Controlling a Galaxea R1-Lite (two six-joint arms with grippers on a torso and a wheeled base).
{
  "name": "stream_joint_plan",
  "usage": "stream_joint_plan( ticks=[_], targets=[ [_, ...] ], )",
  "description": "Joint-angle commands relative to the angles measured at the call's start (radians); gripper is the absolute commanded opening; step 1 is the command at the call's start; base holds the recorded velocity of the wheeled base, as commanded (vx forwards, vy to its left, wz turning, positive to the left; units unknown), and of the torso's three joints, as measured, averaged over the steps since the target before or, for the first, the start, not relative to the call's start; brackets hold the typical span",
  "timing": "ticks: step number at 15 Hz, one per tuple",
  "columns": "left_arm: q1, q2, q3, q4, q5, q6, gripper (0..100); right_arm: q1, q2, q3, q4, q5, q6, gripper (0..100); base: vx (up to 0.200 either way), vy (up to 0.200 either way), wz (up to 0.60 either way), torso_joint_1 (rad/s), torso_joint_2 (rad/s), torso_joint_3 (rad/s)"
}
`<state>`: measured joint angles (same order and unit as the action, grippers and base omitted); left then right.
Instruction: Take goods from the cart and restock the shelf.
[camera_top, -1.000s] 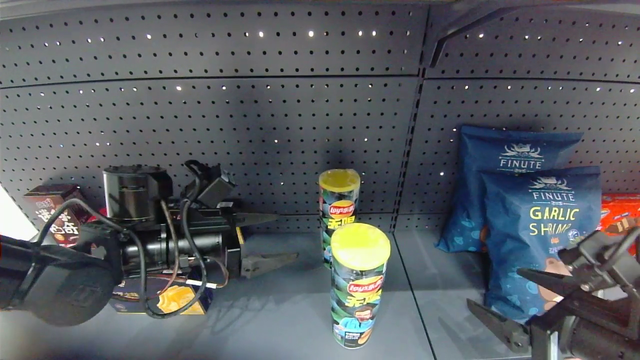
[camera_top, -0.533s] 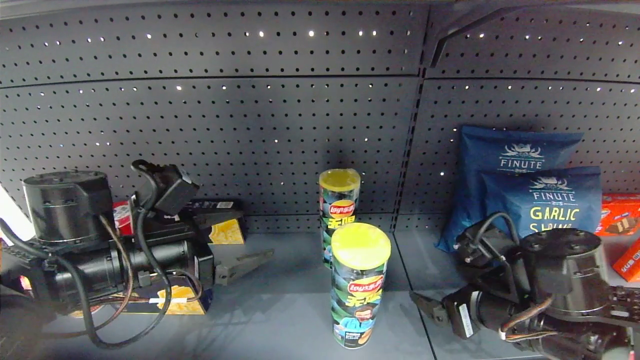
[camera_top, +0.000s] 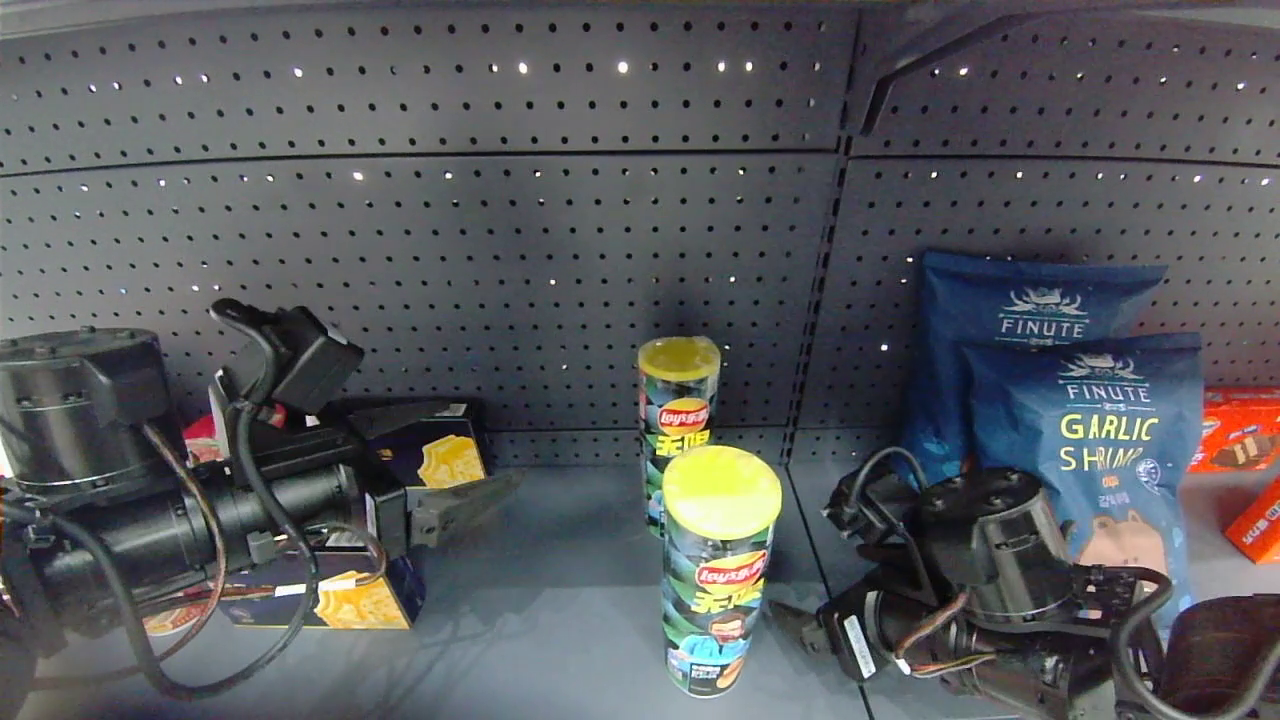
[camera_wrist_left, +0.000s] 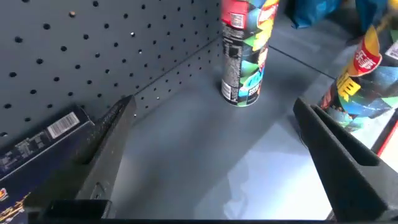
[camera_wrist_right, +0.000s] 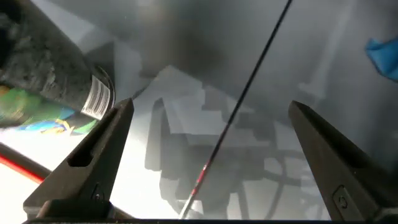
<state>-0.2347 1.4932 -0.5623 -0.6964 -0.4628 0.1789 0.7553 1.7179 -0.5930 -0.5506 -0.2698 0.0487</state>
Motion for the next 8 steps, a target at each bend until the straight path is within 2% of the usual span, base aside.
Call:
stream_joint_plan(
  ticks=[1,8],
  targets=[
    [0.000,0.001,-0.004,0.000,0.000,0.001,100,0.007,0.029,-0.016,0.001,0.000,0.000,100,0.000,0.000,0.00,0.000,0.00,0.000],
    [0.002,0.006,0.004,-0.002,0.000,0.001,100,0.036,0.052,-0.036,-0.006,0.000,-0.001,100,0.000,0.000,0.00,0.000,0.00,0.000]
  ],
)
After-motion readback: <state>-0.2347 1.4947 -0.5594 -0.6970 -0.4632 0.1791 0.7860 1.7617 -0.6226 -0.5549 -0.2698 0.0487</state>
